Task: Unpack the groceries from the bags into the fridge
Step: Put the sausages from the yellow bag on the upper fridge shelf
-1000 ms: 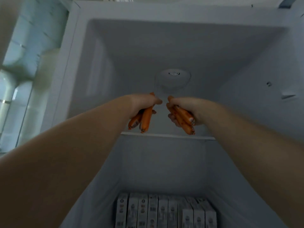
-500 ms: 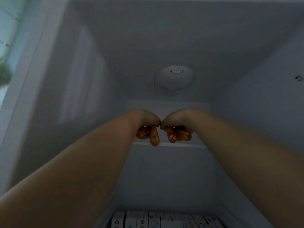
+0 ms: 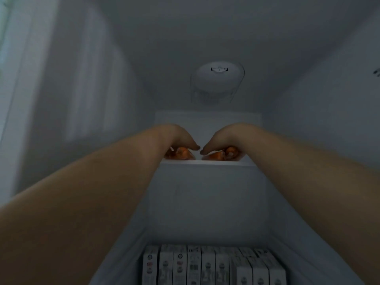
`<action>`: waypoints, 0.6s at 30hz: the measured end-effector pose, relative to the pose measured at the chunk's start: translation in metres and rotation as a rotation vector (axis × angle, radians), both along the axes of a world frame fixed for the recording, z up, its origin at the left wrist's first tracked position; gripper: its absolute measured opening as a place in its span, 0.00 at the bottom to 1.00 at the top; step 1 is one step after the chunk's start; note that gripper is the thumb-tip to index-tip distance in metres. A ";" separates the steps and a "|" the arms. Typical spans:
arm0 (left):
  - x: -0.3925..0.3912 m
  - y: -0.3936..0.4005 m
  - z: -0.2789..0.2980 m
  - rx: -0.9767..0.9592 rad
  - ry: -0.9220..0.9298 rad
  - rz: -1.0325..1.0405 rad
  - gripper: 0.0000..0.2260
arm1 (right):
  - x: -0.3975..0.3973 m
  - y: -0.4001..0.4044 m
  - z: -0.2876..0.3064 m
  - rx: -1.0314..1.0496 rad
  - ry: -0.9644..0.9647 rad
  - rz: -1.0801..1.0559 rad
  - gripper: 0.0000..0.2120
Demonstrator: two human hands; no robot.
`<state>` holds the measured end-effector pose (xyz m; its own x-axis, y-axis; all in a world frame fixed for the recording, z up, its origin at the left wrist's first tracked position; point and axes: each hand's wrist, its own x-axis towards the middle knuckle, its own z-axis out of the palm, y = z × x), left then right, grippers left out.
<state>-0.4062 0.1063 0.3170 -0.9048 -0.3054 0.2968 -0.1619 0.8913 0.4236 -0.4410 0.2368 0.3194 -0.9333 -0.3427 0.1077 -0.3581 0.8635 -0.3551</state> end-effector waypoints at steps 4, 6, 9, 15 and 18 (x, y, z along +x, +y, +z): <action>0.023 -0.003 -0.006 0.143 0.173 -0.115 0.26 | 0.008 0.015 -0.004 -0.116 0.067 0.016 0.17; 0.038 -0.002 -0.011 0.236 0.187 -0.203 0.27 | 0.014 0.022 -0.007 -0.165 0.075 0.049 0.17; 0.057 0.001 -0.018 0.320 0.156 -0.314 0.25 | 0.025 0.037 -0.008 -0.322 0.052 0.187 0.16; 0.088 -0.006 -0.031 0.341 0.129 -0.559 0.17 | 0.041 0.056 -0.021 -0.354 0.050 0.554 0.14; 0.095 -0.009 -0.035 0.371 0.166 -0.601 0.04 | 0.041 0.057 -0.026 -0.321 0.147 0.547 0.13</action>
<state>-0.3115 0.0978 0.2817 -0.9000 0.1234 0.4180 0.4034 0.5986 0.6920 -0.3999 0.2942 0.2929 -0.6011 -0.6935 0.3971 -0.7804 0.4024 -0.4786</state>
